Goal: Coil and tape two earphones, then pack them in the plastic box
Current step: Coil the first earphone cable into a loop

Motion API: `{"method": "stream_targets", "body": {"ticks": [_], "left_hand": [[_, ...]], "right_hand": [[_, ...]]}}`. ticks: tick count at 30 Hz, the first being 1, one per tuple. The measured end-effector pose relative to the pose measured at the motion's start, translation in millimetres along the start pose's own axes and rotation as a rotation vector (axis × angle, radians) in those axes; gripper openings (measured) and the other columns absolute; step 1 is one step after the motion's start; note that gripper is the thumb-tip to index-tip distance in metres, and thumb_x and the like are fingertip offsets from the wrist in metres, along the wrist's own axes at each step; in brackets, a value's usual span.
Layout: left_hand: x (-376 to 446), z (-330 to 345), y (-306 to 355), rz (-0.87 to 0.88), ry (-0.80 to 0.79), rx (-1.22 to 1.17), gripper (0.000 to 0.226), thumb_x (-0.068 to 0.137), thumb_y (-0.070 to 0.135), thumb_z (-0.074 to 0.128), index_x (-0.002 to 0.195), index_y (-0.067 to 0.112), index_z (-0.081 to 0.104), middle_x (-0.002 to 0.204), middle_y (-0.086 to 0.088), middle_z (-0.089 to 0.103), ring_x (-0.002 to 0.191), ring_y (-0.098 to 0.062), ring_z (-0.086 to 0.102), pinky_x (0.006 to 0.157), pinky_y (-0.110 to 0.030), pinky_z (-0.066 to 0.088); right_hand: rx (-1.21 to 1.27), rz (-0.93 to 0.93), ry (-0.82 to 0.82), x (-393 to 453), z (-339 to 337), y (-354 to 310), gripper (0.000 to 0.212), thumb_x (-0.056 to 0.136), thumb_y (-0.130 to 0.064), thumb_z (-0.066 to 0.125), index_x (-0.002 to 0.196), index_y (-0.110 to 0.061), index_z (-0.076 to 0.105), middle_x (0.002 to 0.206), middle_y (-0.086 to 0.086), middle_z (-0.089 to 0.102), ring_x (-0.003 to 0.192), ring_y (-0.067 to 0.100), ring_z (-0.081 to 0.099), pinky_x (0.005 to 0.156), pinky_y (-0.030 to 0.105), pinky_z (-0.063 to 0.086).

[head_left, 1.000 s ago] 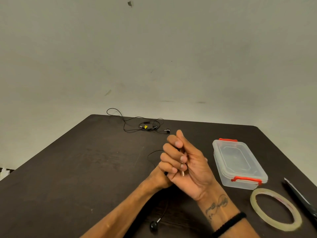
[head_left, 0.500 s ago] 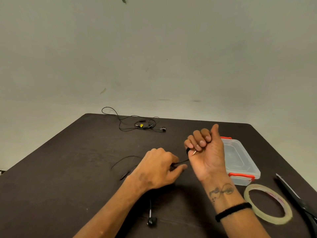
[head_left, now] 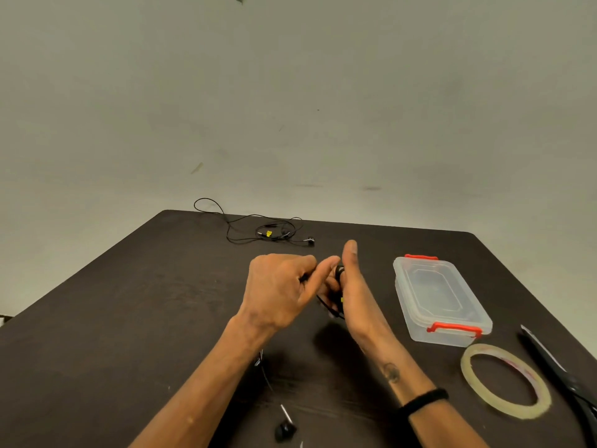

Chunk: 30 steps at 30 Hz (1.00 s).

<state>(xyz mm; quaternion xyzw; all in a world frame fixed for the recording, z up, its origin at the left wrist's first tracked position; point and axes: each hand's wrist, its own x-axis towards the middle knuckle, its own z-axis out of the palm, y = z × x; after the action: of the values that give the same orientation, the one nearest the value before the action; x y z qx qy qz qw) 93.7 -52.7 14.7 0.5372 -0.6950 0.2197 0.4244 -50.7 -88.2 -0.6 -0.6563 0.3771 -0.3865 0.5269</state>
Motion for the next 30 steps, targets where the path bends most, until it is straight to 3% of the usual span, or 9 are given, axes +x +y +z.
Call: {"method": "stream_targets", "body": {"ticks": [4, 8, 11, 15, 18, 21, 23, 27, 30], "left_hand": [[2, -4, -6, 0.001, 0.056, 0.023, 0.060, 0.103, 0.051, 0.057, 0.055, 0.022, 0.033, 0.048, 0.010, 0.028, 0.044, -0.012, 0.027, 0.044, -0.028, 0.024], [2, -6, -12, -0.042, 0.097, -0.003, 0.062, 0.105, 0.051, 0.050, 0.054, 0.020, 0.036, 0.047, 0.009, 0.029, 0.042, -0.015, 0.030, 0.043, -0.030, 0.026], [2, -5, -14, -0.077, 0.079, -0.065, 0.062, 0.108, 0.052, 0.043, 0.054, 0.021, 0.035, 0.045, 0.008, 0.029, 0.040, -0.016, 0.031, 0.042, -0.035, 0.030], [0, 4, -8, -0.284, -0.019, -0.366, 0.076, 0.108, 0.057, 0.029, 0.049, 0.013, 0.049, 0.041, 0.003, 0.047, 0.041, -0.015, 0.048, 0.051, -0.034, 0.038], [1, 10, 1, -0.424, -0.176, -0.656, 0.078, 0.107, 0.060, 0.026, 0.049, 0.015, 0.054, 0.044, 0.005, 0.051, 0.044, -0.011, 0.047, 0.057, -0.031, 0.037], [0, 13, 11, -0.482, -0.321, -0.849, 0.079, 0.108, 0.061, 0.024, 0.052, 0.007, 0.040, 0.050, -0.003, 0.039, 0.050, -0.016, 0.035, 0.055, -0.039, 0.030], [-3, 16, 17, -0.528, -0.378, -0.864, 0.075, 0.108, 0.062, 0.023, 0.053, 0.012, 0.034, 0.050, -0.001, 0.034, 0.047, -0.011, 0.032, 0.050, -0.032, 0.027], [-7, 21, 21, -0.606, -0.537, -0.865, 0.088, 0.099, 0.076, 0.026, 0.064, 0.002, 0.061, 0.054, -0.007, 0.046, 0.041, -0.012, 0.040, 0.044, -0.025, 0.035], [-7, 24, 21, -0.559, -0.711, -0.888, 0.075, 0.096, 0.075, 0.029, 0.060, 0.018, 0.060, 0.046, 0.004, 0.039, 0.038, -0.009, 0.033, 0.044, -0.027, 0.038]], "right_hand": [[-0.019, 0.127, -0.171, -4, 6, 3, 0.088, 0.075, -0.102, 0.005, 0.077, -0.019, 0.037, 0.064, -0.003, 0.032, 0.052, 0.008, 0.032, 0.055, 0.031, 0.027], [0.064, 0.249, -0.404, -10, 7, -8, 0.088, 0.080, -0.095, -0.002, 0.069, -0.018, 0.039, 0.054, -0.002, 0.033, 0.046, 0.011, 0.024, 0.049, 0.028, 0.022], [0.205, 0.328, -0.594, -15, 6, -14, 0.091, 0.081, -0.097, 0.003, 0.064, -0.015, 0.038, 0.048, 0.002, 0.028, 0.043, 0.014, 0.016, 0.049, 0.031, 0.018], [0.562, 0.386, -0.835, -17, 2, -21, 0.085, 0.087, -0.094, 0.013, 0.063, -0.014, 0.032, 0.045, -0.001, 0.020, 0.042, 0.014, 0.011, 0.047, 0.030, 0.013], [0.807, 0.373, -0.920, -15, -3, -23, 0.082, 0.090, -0.092, 0.017, 0.064, -0.015, 0.030, 0.045, -0.002, 0.021, 0.042, 0.012, 0.012, 0.047, 0.028, 0.016], [0.958, 0.307, -0.915, -16, -9, -26, 0.082, 0.090, -0.092, 0.020, 0.065, -0.015, 0.031, 0.046, -0.001, 0.019, 0.045, 0.013, 0.007, 0.048, 0.029, 0.015], [1.074, 0.247, -0.874, -16, -14, -29, 0.081, 0.089, -0.093, 0.023, 0.067, -0.015, 0.031, 0.048, -0.001, 0.021, 0.047, 0.014, 0.009, 0.050, 0.030, 0.018], [1.260, 0.076, -0.709, -13, -28, -33, 0.076, 0.091, -0.090, 0.031, 0.073, -0.016, 0.036, 0.053, -0.001, 0.025, 0.052, 0.015, 0.020, 0.053, 0.030, 0.020], [1.320, -0.022, -0.498, -14, -38, -38, 0.078, 0.090, -0.089, 0.038, 0.080, -0.012, 0.048, 0.057, -0.003, 0.025, 0.055, 0.014, 0.021, 0.055, 0.029, 0.021]]}}
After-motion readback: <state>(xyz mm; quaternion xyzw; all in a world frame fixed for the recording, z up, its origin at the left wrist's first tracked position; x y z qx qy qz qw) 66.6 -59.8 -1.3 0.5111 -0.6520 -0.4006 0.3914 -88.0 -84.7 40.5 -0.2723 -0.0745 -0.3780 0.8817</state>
